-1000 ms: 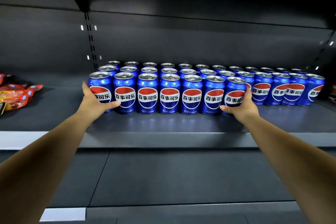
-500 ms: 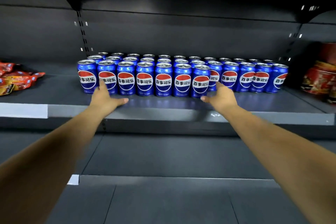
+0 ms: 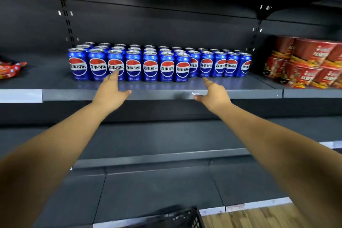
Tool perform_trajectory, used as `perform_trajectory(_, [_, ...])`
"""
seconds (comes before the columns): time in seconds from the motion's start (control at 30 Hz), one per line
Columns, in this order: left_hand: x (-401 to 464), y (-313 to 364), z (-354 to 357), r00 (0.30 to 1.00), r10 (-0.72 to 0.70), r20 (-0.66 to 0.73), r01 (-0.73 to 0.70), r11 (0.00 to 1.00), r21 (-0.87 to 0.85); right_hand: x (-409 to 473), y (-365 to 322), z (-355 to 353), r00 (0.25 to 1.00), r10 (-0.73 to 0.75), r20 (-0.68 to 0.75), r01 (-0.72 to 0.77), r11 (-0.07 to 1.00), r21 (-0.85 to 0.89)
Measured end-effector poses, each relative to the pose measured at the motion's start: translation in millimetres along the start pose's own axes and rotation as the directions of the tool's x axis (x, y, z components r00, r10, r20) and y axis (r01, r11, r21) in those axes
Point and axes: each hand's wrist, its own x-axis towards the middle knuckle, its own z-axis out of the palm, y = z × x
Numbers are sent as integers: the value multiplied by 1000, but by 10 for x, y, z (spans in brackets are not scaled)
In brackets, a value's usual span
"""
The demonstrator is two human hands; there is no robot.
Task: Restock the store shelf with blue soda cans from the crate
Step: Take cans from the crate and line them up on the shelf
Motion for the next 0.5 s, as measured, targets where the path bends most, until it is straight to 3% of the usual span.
perform_trajectory(0.5, [-596, 608, 218, 991, 69, 117, -70, 998, -2, -794, 382, -371, 1000, 8, -8, -8, 1000, 12])
